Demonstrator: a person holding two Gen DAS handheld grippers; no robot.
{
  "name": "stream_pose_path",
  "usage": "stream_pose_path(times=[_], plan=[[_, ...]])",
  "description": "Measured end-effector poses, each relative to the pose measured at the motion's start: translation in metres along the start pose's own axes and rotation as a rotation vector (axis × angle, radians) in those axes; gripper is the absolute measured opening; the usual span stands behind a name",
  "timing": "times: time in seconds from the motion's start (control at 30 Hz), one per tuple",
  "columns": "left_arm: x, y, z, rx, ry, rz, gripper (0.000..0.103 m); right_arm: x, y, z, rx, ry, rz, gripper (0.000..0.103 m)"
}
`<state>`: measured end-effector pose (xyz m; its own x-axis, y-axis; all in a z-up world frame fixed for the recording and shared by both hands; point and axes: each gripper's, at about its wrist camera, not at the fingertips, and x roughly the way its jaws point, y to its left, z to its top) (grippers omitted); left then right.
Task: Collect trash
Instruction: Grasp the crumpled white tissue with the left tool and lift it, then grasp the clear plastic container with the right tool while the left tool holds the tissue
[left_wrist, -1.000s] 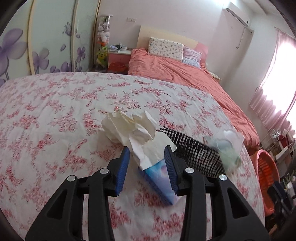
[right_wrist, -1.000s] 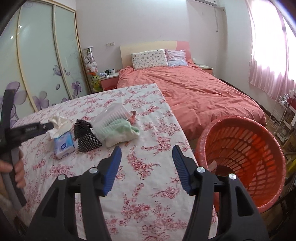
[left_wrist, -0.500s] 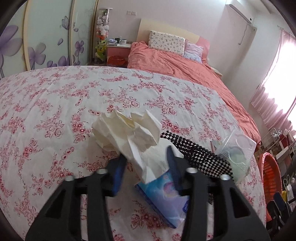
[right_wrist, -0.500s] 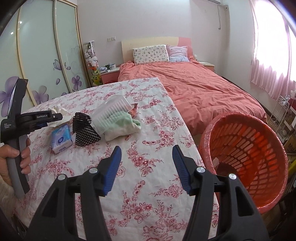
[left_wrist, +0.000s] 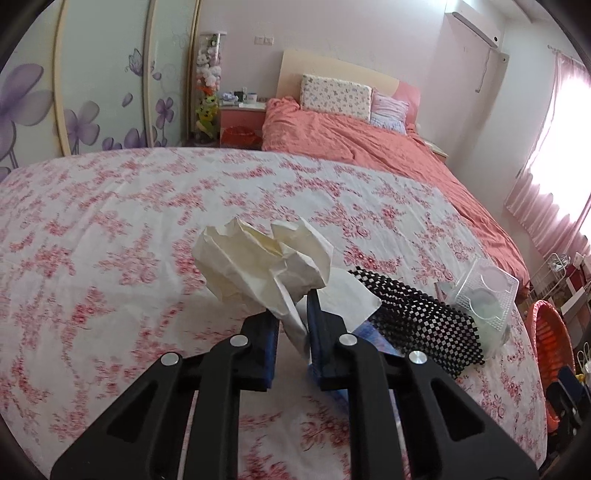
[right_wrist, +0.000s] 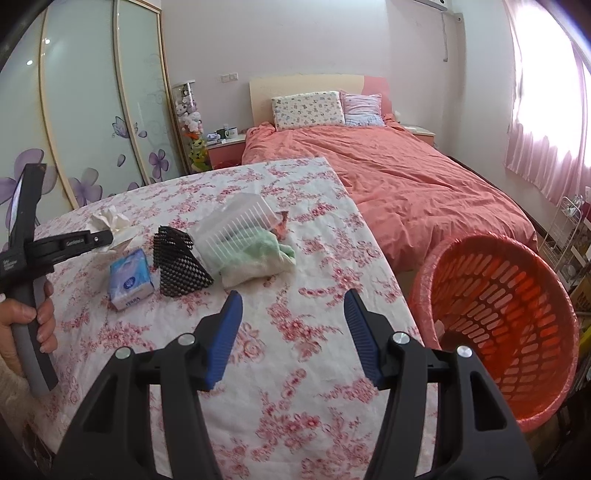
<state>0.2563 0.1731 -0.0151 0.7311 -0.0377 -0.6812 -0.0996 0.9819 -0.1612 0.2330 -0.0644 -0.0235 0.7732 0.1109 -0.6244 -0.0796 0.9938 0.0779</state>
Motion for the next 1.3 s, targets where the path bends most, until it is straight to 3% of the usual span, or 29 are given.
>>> stream_pose_path(times=[0.33,0.67,0.87,1.03,1.1,1.17,1.2,1.23,1.3], plan=[[-0.022,0.028,-0.001,-0.008,-0.033,0.026,0.014,0.03,0.036,0.029,0.011,0.0,0.057,0.06],[-0.027,0.044,-0.003,-0.016,-0.043,0.004,0.014,0.076,0.054,0.054,0.065,0.032,0.009,0.064],[-0.026,0.047,-0.005,-0.019,-0.038,-0.01,0.014,0.094,0.067,0.053,0.014,0.048,-0.021,0.064],[-0.024,0.049,-0.005,-0.024,-0.037,-0.014,0.014,0.103,0.057,0.066,0.034,0.026,-0.03,0.041],[-0.022,0.049,-0.005,-0.024,-0.034,-0.016,0.014,0.105,0.05,0.073,0.059,0.032,-0.033,0.041],[-0.022,0.049,-0.006,-0.022,-0.034,-0.02,0.014,0.102,0.047,0.074,0.068,0.035,-0.029,0.042],[-0.022,0.049,-0.006,-0.021,-0.034,-0.022,0.014,0.099,0.047,0.073,0.068,0.028,-0.034,0.05],[-0.022,0.048,-0.007,-0.02,-0.034,-0.024,0.014,0.096,0.047,0.071,0.068,0.019,-0.039,0.065],[-0.022,0.048,-0.007,-0.018,-0.034,-0.028,0.014,0.089,0.049,0.067,0.068,-0.004,-0.044,0.073]])
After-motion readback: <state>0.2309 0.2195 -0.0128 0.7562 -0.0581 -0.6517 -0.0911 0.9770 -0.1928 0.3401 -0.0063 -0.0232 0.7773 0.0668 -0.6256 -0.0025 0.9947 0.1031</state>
